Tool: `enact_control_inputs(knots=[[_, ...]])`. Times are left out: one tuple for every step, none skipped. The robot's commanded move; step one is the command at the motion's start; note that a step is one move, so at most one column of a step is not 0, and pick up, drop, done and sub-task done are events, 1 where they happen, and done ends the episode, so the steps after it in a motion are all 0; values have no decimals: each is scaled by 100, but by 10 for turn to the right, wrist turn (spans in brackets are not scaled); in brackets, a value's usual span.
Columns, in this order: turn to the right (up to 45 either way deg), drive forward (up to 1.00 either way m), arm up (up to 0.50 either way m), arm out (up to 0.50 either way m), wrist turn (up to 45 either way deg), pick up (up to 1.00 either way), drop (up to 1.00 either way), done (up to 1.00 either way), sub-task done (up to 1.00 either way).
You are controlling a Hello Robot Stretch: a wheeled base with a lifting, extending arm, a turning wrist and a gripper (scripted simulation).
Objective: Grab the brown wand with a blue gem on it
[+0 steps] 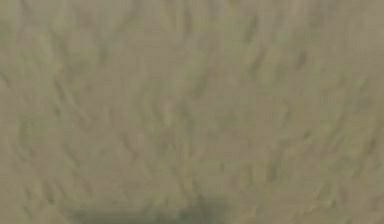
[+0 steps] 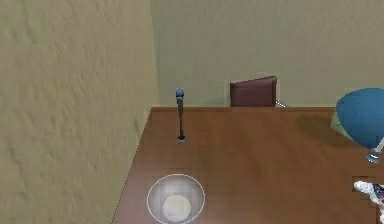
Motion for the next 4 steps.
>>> enact_control_inputs(knots=[[0,0,50,0,0,0,0,0,0],[0,0,38,0,0,0,0,0,0],[0,0,0,50,0,0,0,0,0],[0,0,0,0,450,0,0,0,0]])
